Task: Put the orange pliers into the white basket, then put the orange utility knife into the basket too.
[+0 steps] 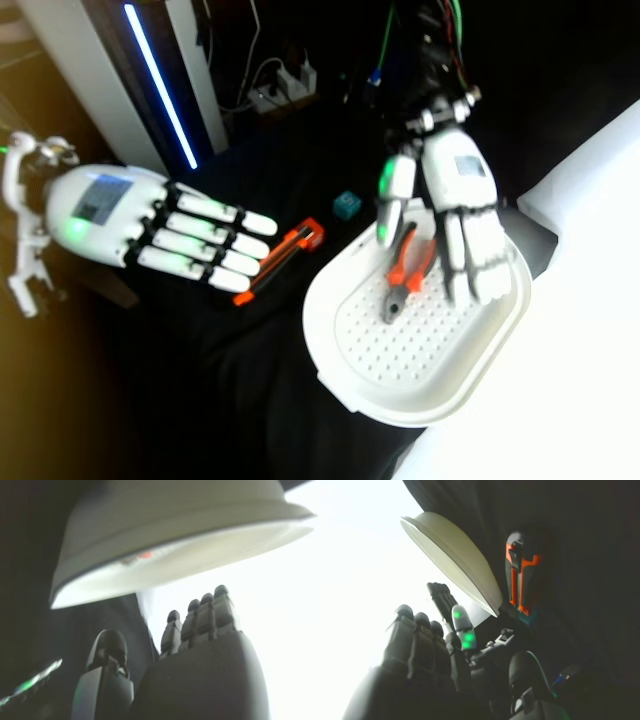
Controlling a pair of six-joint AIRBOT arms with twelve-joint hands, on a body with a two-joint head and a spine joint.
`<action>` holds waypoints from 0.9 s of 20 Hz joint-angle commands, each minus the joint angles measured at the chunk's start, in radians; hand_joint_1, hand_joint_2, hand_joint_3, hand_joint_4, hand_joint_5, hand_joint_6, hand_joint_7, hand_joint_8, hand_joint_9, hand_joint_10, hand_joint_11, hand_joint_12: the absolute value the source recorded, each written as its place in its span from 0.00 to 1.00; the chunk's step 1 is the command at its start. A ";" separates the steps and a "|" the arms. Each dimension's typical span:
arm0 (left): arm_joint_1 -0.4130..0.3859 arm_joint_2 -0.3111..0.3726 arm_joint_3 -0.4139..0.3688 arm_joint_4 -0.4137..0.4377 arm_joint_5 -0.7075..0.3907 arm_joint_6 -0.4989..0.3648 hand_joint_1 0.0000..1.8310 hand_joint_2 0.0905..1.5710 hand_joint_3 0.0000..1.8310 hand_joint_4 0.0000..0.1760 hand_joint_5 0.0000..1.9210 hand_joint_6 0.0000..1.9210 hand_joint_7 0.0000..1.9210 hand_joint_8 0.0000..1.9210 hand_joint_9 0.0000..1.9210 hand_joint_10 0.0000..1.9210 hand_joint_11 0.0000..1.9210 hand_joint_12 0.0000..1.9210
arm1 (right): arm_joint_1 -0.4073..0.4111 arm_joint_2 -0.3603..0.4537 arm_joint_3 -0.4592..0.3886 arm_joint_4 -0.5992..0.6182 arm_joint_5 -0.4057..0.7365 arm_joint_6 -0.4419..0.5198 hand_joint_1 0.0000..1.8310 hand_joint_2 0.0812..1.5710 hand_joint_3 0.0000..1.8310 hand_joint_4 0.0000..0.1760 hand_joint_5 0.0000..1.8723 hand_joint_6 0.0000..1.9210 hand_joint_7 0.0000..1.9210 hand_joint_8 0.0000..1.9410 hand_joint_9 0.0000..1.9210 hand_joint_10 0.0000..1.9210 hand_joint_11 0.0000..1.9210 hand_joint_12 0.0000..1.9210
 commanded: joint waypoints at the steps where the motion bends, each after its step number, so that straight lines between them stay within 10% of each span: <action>1: 0.001 0.050 -0.040 0.047 -0.243 -0.009 0.00 0.83 0.00 0.30 0.00 0.00 0.00 0.00 0.00 0.00 0.00 0.00 | 0.010 -0.008 0.008 -0.008 0.103 0.007 0.24 0.81 0.00 0.22 0.00 0.00 0.00 0.00 0.00 0.00 0.00 0.00; 2: 0.028 0.097 -0.093 0.075 -0.305 -0.009 0.01 0.85 0.01 0.16 0.02 0.01 0.00 0.00 0.00 0.00 0.00 0.00 | 0.012 -0.022 0.018 -0.008 0.087 0.011 0.25 0.81 0.00 0.27 0.00 0.00 0.00 0.00 0.00 0.00 0.00 0.00; 3: 0.066 0.148 -0.150 0.091 -0.381 -0.009 0.09 0.90 0.01 0.30 0.06 0.02 0.02 0.01 0.02 0.01 0.00 0.00 | 0.015 -0.037 0.027 -0.008 0.066 0.013 0.28 0.80 0.00 0.24 0.00 0.00 0.01 0.00 0.02 0.01 0.02 0.01; 4: 0.111 0.189 -0.195 0.097 -0.461 -0.020 0.33 0.94 0.00 0.00 0.18 0.06 0.21 0.04 0.20 0.11 0.00 0.51 | 0.021 -0.051 0.037 -0.008 0.043 0.013 0.30 0.80 0.00 0.08 0.00 0.00 0.03 0.01 0.06 0.01 0.00 0.19; 5: 0.171 0.226 -0.237 0.097 -0.573 -0.061 0.53 0.89 0.00 0.00 0.18 0.73 0.31 0.69 0.31 0.28 0.08 0.78 | 0.031 -0.070 0.050 -0.008 0.015 0.013 0.31 0.80 0.00 0.00 0.00 0.00 0.06 0.01 0.09 0.01 0.00 0.32; 6: 0.215 0.249 -0.261 0.097 -0.655 -0.100 0.44 0.92 0.00 0.00 0.21 0.90 0.32 0.55 0.37 0.45 0.20 0.85 | 0.042 -0.088 0.063 -0.008 -0.011 0.013 0.30 0.81 0.00 0.00 0.01 0.00 0.07 0.00 0.10 0.01 0.00 0.32; 7: 0.271 0.273 -0.289 0.094 -0.738 -0.127 0.38 0.94 0.00 0.18 0.20 0.95 0.35 0.52 0.39 0.57 0.30 0.85 | 0.056 -0.109 0.079 -0.008 -0.040 0.013 0.30 0.81 0.00 0.00 0.03 0.00 0.09 0.01 0.11 0.02 0.00 0.37; 8: 0.325 0.291 -0.319 0.078 -0.818 -0.131 0.41 0.92 0.00 0.00 0.22 0.93 0.39 0.54 0.42 0.65 0.34 0.85 | 0.066 -0.130 0.095 -0.008 -0.063 0.013 0.33 0.80 0.00 0.00 0.04 0.01 0.11 0.00 0.12 0.02 0.00 0.45; 14: 0.448 0.303 -0.377 0.045 -0.975 -0.149 0.46 0.91 0.00 0.00 0.24 0.91 0.44 0.49 0.47 0.58 0.40 0.79 | 0.115 -0.215 0.175 -0.007 -0.170 0.012 0.30 0.84 0.00 0.00 0.10 0.02 0.15 0.01 0.16 0.06 0.00 0.51; 15: 0.464 0.304 -0.384 0.044 -0.998 -0.151 0.58 0.87 0.00 0.00 0.22 0.87 0.39 0.74 0.47 0.59 0.42 0.78 | 0.122 -0.231 0.194 -0.005 -0.187 0.012 0.34 0.85 0.00 0.00 0.20 0.06 0.26 0.08 0.15 0.32 0.00 0.68; 16: 0.472 0.304 -0.387 0.041 -1.011 -0.152 0.60 0.86 0.00 0.00 0.20 0.88 0.38 0.80 0.47 0.60 0.42 0.78 | 0.127 -0.241 0.205 -0.003 -0.194 0.012 0.53 0.87 0.00 0.00 0.26 0.69 0.33 0.68 0.24 0.82 0.15 0.94; 17: 0.486 0.306 -0.393 0.029 -1.027 -0.152 0.61 0.86 0.00 0.00 0.20 0.87 0.37 0.81 0.46 0.61 0.43 0.78 | 0.136 -0.254 0.220 0.001 -0.207 0.008 0.57 0.83 0.00 0.00 0.29 0.94 0.39 0.94 0.39 0.96 0.32 0.99; 18: 0.500 0.307 -0.398 0.019 -1.041 -0.152 0.60 0.87 0.00 0.00 0.20 0.88 0.36 0.83 0.46 0.61 0.44 0.77 | 0.145 -0.257 0.225 0.005 -0.208 -0.002 0.67 0.81 0.00 0.00 0.48 0.99 0.58 0.99 0.63 0.99 0.60 1.00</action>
